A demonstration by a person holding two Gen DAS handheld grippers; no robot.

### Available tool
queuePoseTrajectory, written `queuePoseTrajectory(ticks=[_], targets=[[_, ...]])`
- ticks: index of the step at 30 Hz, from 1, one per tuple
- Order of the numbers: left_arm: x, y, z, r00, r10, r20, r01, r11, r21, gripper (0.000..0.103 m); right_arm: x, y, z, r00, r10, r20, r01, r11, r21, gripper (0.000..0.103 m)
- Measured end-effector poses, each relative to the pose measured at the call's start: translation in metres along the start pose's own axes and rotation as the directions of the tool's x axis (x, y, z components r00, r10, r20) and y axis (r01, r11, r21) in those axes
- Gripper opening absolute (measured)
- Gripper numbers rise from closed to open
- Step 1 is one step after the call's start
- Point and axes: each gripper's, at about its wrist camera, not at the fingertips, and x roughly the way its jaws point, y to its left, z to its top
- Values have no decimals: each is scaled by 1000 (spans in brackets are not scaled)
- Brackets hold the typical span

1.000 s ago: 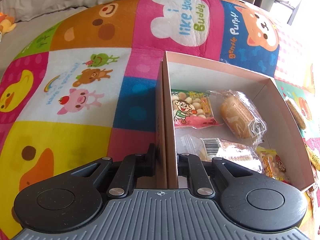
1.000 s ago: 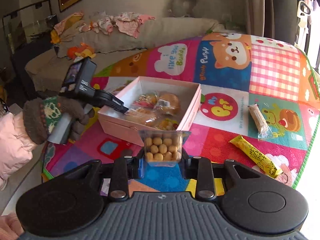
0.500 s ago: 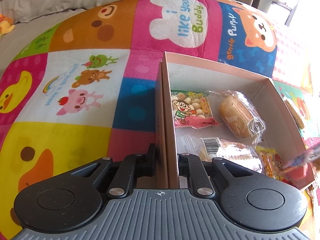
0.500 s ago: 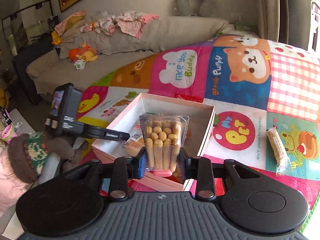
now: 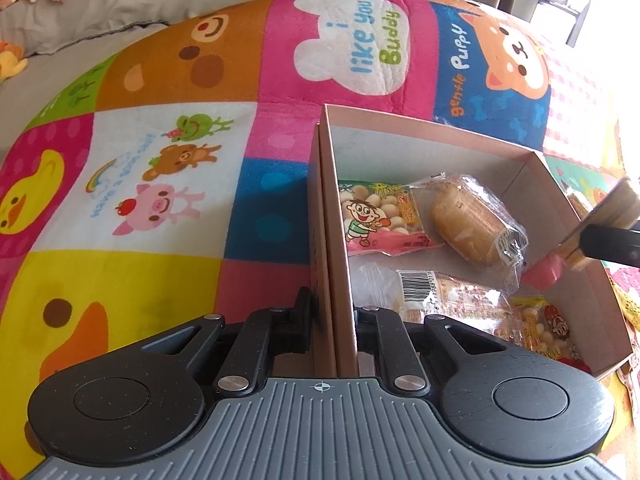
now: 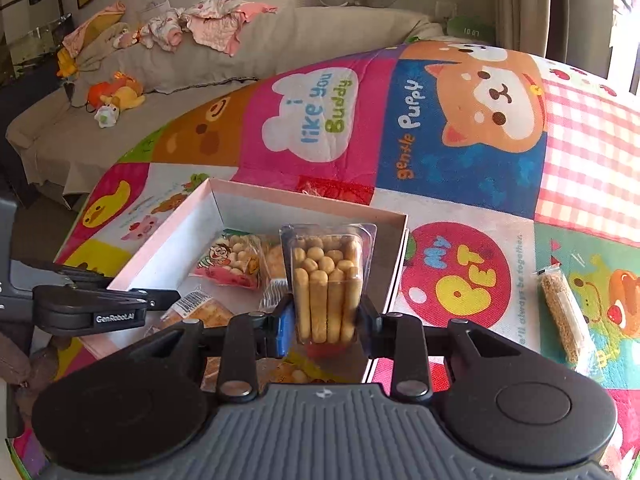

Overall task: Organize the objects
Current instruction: 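Lower the biscuit-stick tray into the pink box and open the right gripper, then move the right gripper toward the clear grain-bar bag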

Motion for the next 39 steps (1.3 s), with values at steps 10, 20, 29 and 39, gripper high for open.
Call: queuePoseTrajectory(ticks=[10, 20, 29, 39], targets=[[0, -1, -1, 1000, 3, 5, -3, 1000, 0, 15, -57, 2, -6, 994, 98, -50, -99, 995, -12, 32], [0, 0, -1, 1000, -1, 5, 1, 1000, -3, 15, 15, 36, 38, 983, 172, -71, -171, 985, 22, 31], [0, 0, -1, 1000, -9, 7, 9, 1000, -3, 15, 30, 36, 54, 993, 112, 26, -112, 994, 10, 42], [0, -4, 2, 1000, 19, -7, -19, 1000, -1, 15, -74, -53, -50, 959, -228, 171, 228, 973, 19, 64]])
